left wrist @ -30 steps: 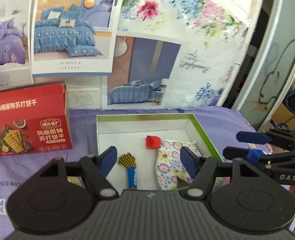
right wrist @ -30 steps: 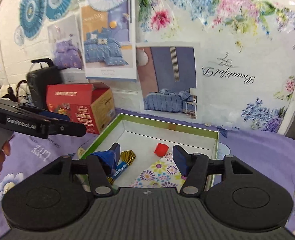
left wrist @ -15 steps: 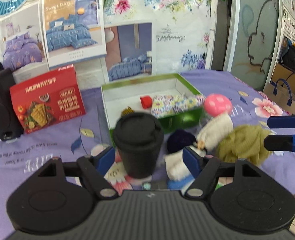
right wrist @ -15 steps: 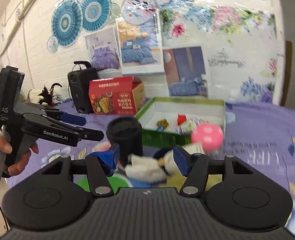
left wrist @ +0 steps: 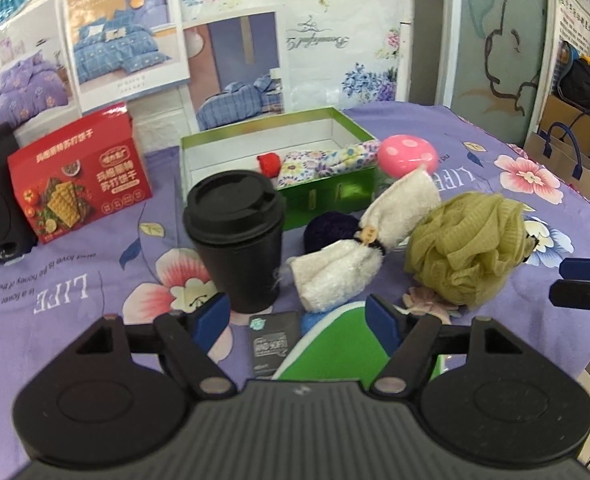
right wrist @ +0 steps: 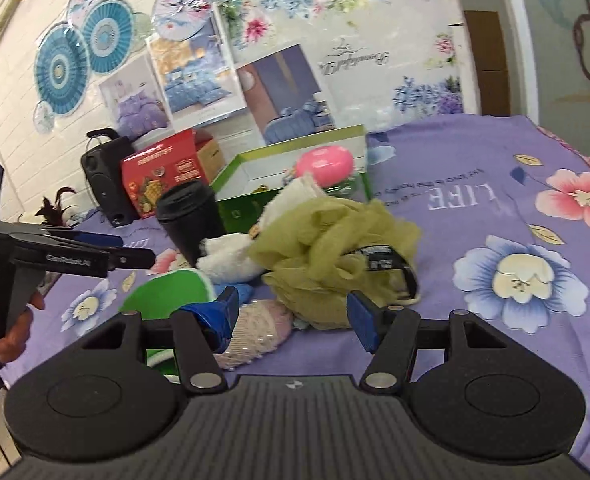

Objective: Organize soft objects
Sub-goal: 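Close both grippers on the yellow-green mesh loofah, then carry the loofah into the green box and open both grippers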

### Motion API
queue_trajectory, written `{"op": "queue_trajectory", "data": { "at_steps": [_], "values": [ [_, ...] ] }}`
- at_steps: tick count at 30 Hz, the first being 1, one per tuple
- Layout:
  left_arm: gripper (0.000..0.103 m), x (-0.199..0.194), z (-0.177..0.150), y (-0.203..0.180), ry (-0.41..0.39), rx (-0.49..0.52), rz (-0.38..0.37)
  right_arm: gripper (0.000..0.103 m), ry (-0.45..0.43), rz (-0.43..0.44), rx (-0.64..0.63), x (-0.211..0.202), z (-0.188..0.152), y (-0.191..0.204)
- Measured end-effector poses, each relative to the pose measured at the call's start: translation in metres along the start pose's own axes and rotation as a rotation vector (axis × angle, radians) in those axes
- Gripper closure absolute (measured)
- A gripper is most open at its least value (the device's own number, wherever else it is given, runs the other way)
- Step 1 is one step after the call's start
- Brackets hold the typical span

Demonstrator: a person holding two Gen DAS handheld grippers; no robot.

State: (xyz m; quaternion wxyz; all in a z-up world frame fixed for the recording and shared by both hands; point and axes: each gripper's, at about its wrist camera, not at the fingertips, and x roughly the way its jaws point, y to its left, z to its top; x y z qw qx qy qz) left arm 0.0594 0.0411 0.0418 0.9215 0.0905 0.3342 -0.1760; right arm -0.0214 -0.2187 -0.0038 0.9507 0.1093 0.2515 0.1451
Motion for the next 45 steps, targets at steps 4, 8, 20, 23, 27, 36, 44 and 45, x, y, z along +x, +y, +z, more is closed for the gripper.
{"op": "queue_trajectory", "data": {
  "at_steps": [4,8,20,23,27,36,44,45],
  "values": [
    [0.029,0.005,0.016,-0.023,0.027,-0.008,-0.104,0.058,-0.027,-0.029,0.011,0.003,0.001,-0.017],
    [0.029,0.019,0.037,-0.048,0.069,-0.065,-0.277,0.057,-0.049,-0.002,0.019,0.009,0.002,-0.033],
    [0.029,0.100,0.064,-0.075,0.246,-0.235,-0.401,0.055,0.014,0.055,-0.163,0.054,0.009,-0.046],
    [0.029,0.113,0.066,-0.072,0.280,-0.264,-0.405,0.054,0.027,0.053,-0.203,0.075,0.012,-0.039],
    [0.029,0.124,0.059,-0.073,0.321,-0.294,-0.419,0.049,0.030,0.031,-0.233,0.093,0.008,-0.031],
    [0.030,0.080,0.056,-0.087,0.203,-0.224,-0.607,0.073,-0.110,0.045,-0.131,0.056,0.005,-0.040],
    [0.030,0.039,0.078,-0.094,0.067,-0.194,-0.673,0.073,-0.266,-0.031,-0.216,0.010,0.026,-0.019],
    [0.030,0.034,0.081,-0.092,0.047,-0.193,-0.671,0.073,-0.282,-0.031,-0.226,0.008,0.030,-0.018]
  ]
}}
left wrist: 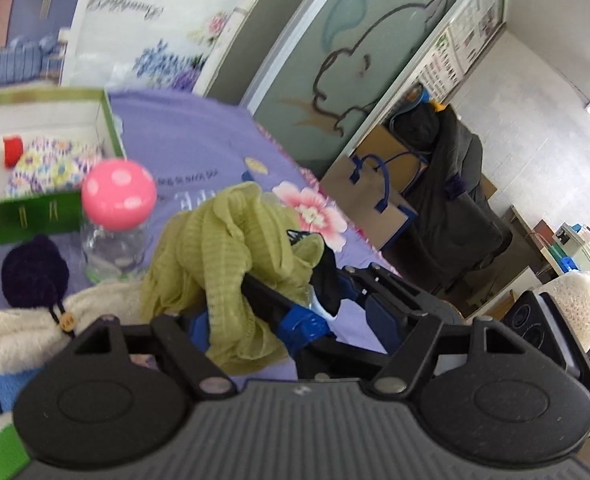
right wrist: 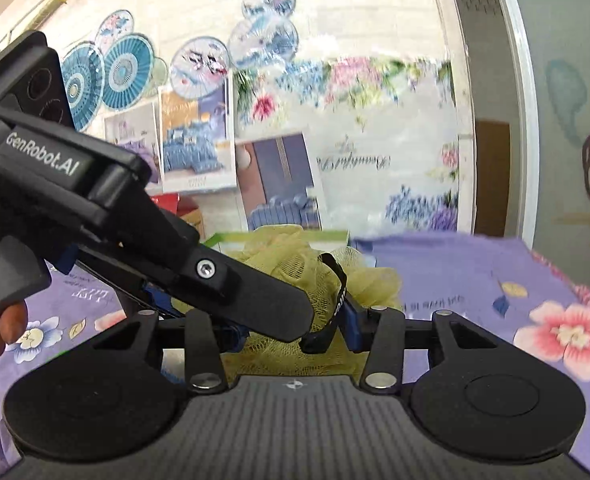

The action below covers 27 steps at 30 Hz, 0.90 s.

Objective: Organize soft objects
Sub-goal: 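Carry the loofah into the green box and open both grippers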

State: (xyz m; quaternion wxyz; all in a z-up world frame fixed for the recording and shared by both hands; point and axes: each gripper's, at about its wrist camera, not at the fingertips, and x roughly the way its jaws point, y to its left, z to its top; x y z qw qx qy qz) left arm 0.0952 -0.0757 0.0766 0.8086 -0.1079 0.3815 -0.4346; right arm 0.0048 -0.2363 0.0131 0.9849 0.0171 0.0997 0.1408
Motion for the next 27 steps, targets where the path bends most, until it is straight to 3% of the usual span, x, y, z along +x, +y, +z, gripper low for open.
{"op": "queue_trajectory", "data": {
  "at_steps": [5,10,13,14,15,18,22,27],
  "values": [
    [0.030,-0.035,0.017,-0.009,-0.122,0.077,0.071,0.073,-0.075,0.041,-0.038,0.012,0.030,0.010],
    [0.030,-0.069,0.063,0.012,-0.243,0.097,0.206,0.072,-0.117,0.141,-0.121,0.074,0.088,0.027],
    [0.030,-0.075,0.097,0.045,-0.263,0.083,0.308,0.071,-0.070,0.200,-0.145,0.127,0.112,0.039],
    [0.023,-0.073,0.108,0.058,-0.267,0.072,0.351,0.070,-0.050,0.214,-0.137,0.147,0.116,0.042],
    [0.005,-0.070,0.119,0.072,-0.262,0.062,0.401,0.068,-0.005,0.231,-0.119,0.170,0.120,0.043],
    [0.006,-0.066,0.138,0.114,-0.250,-0.009,0.540,0.066,0.162,0.228,-0.043,0.223,0.123,0.040],
    [0.005,-0.080,0.137,0.147,-0.280,-0.121,0.441,0.065,0.124,0.193,-0.069,0.221,0.120,0.037],
    [0.005,-0.091,0.124,0.139,-0.321,-0.079,0.448,0.063,0.037,0.174,-0.108,0.190,0.123,0.032]
  ]
}}
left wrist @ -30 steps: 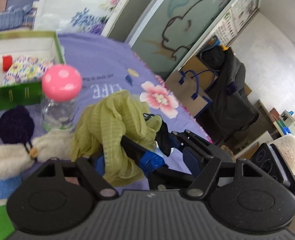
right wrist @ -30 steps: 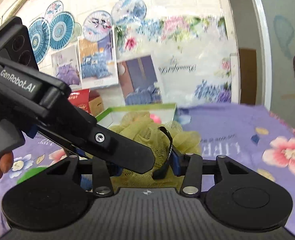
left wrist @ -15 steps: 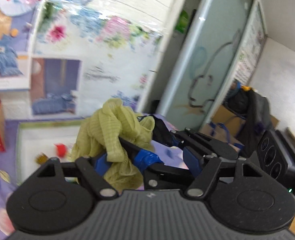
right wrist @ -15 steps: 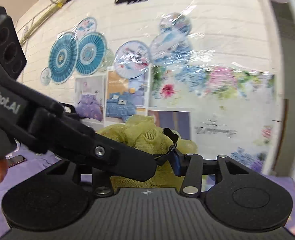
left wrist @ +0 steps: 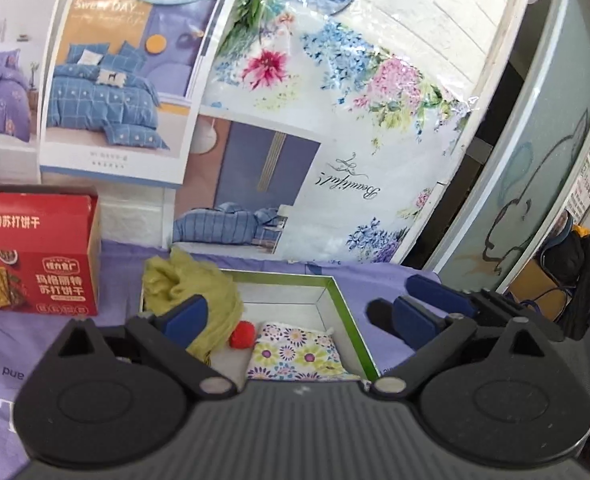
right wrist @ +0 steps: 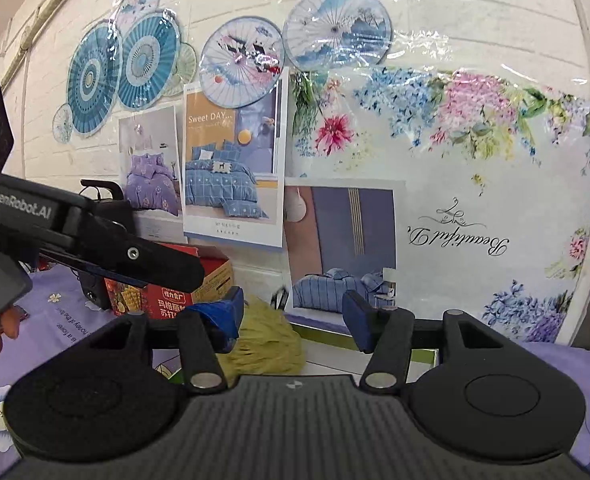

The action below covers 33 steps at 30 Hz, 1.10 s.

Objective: Organize soft objects
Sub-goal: 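Carry the loofah into the green box and open both grippers, then move both grippers to the green-white oven mitt on the tablecloth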

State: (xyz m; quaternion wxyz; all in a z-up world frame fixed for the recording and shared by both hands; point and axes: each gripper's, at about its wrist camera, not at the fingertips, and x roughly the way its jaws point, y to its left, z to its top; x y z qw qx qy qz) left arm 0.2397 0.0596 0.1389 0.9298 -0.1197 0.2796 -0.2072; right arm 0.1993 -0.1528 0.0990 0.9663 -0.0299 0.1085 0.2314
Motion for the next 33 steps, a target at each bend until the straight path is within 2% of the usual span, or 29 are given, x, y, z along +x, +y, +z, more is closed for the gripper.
{"op": "queue_trajectory", "data": {
  "at_steps": [4,8,12,15,19,22,24,26,29,31,33],
  "values": [
    [0.005,-0.019,-0.016,-0.011,0.003,0.027,-0.011,0.062,-0.045,0.009,0.002,-0.033,-0.001,0.008],
    [0.005,-0.041,-0.040,-0.020,0.030,0.061,-0.020,0.061,-0.038,0.033,-0.010,-0.068,-0.011,0.025],
    [0.005,-0.064,-0.081,-0.024,0.088,0.115,-0.007,0.060,0.050,0.038,-0.003,-0.092,-0.042,0.039],
    [0.005,-0.081,-0.118,-0.019,0.144,0.131,0.027,0.060,0.147,0.030,0.037,-0.103,-0.082,0.045],
    [0.005,-0.102,-0.167,-0.007,0.225,0.136,0.092,0.060,0.254,0.003,0.163,-0.121,-0.137,0.046],
    [0.005,-0.120,-0.194,0.003,0.242,0.121,0.150,0.060,0.309,-0.030,0.242,-0.130,-0.168,0.049],
    [0.005,-0.133,-0.207,0.008,0.253,0.104,0.152,0.060,0.337,-0.048,0.280,-0.130,-0.180,0.051],
    [0.005,-0.145,-0.217,0.010,0.264,0.102,0.122,0.060,0.303,0.015,0.409,-0.139,-0.184,0.047],
    [0.005,-0.153,-0.228,0.008,0.290,0.169,0.075,0.059,0.258,0.164,0.591,-0.144,-0.188,0.046],
    [0.005,-0.152,-0.235,0.006,0.306,0.233,0.068,0.059,0.275,0.217,0.587,-0.139,-0.182,0.053],
    [0.005,-0.146,-0.240,0.008,0.336,0.280,0.073,0.059,0.283,0.200,0.538,-0.133,-0.174,0.057]
  ]
}}
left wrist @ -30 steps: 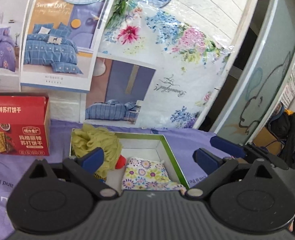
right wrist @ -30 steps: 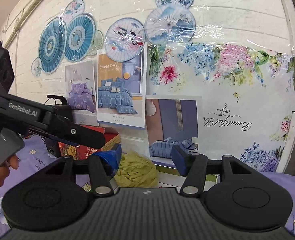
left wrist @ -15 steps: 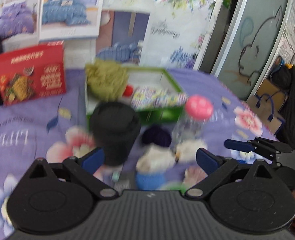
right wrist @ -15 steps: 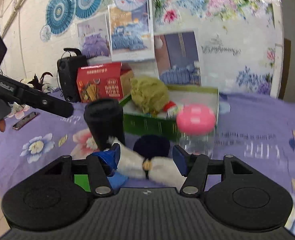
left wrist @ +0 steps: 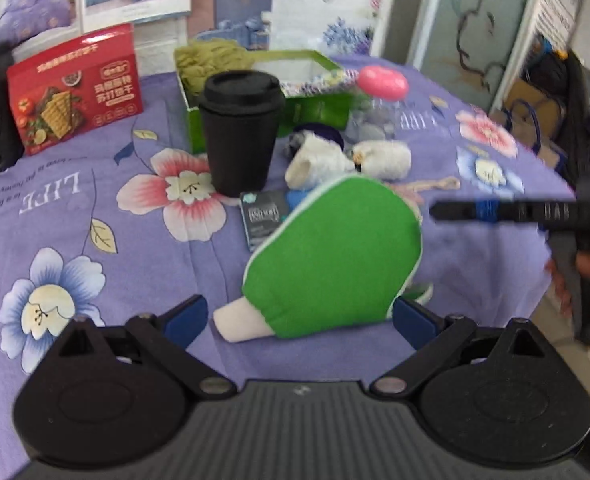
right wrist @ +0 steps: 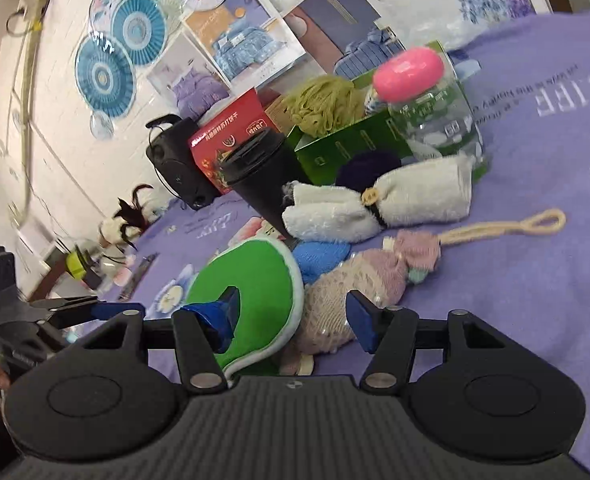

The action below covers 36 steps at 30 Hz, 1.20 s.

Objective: Organize soft objects
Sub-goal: 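Move both grippers to the green-white oven mitt on the tablecloth, then grip the green oven mitt with both grippers and lift it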

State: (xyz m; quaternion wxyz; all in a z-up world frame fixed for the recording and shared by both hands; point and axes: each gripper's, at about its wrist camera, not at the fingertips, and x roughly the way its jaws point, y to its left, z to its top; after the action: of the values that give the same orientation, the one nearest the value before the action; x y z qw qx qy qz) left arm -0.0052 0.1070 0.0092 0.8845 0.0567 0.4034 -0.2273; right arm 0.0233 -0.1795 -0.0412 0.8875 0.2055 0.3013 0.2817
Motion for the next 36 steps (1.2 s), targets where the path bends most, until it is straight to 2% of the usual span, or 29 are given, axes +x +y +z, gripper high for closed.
{"op": "queue_trajectory", "data": {
  "at_steps": [5,8,13,22,23,24,25,26,27,30,33,36],
  "values": [
    [0.005,0.018,-0.007,0.008,0.052,0.038,0.034,0.059,0.030,0.001,-0.074,0.016,0.019,0.007],
    [0.005,0.030,-0.006,0.012,0.079,0.046,0.011,0.059,0.104,-0.001,-0.152,0.035,0.022,0.019],
    [0.005,0.046,-0.003,0.010,0.108,0.072,-0.007,0.056,0.212,0.054,-0.305,0.056,0.017,0.054],
    [0.005,0.048,-0.013,0.007,0.104,0.074,-0.030,0.056,0.310,-0.002,-0.545,0.065,0.004,0.086],
    [0.008,0.048,-0.014,0.008,0.102,0.061,-0.035,0.056,0.318,-0.002,-0.564,0.065,0.003,0.088],
    [0.018,0.047,-0.014,0.010,0.105,0.040,-0.046,0.061,0.320,0.001,-0.579,0.065,0.003,0.091],
    [0.028,0.046,-0.013,0.012,0.107,0.010,-0.074,0.063,0.315,0.013,-0.580,0.064,0.003,0.091],
    [0.052,0.044,-0.012,0.016,0.117,-0.031,-0.116,0.068,0.318,0.020,-0.568,0.064,0.003,0.089],
    [0.058,0.040,-0.011,0.018,0.113,-0.068,-0.134,0.076,0.328,0.024,-0.556,0.065,0.002,0.087],
    [0.071,0.022,-0.006,0.021,0.056,-0.118,-0.155,0.084,0.361,0.066,-0.517,0.064,-0.002,0.090],
    [0.073,0.005,0.006,0.024,-0.006,-0.153,-0.162,0.085,0.341,0.109,-0.520,0.054,0.000,0.100],
    [0.075,-0.007,0.028,0.028,-0.065,-0.162,-0.168,0.085,0.270,0.128,-0.530,0.047,0.013,0.109]
  ]
}}
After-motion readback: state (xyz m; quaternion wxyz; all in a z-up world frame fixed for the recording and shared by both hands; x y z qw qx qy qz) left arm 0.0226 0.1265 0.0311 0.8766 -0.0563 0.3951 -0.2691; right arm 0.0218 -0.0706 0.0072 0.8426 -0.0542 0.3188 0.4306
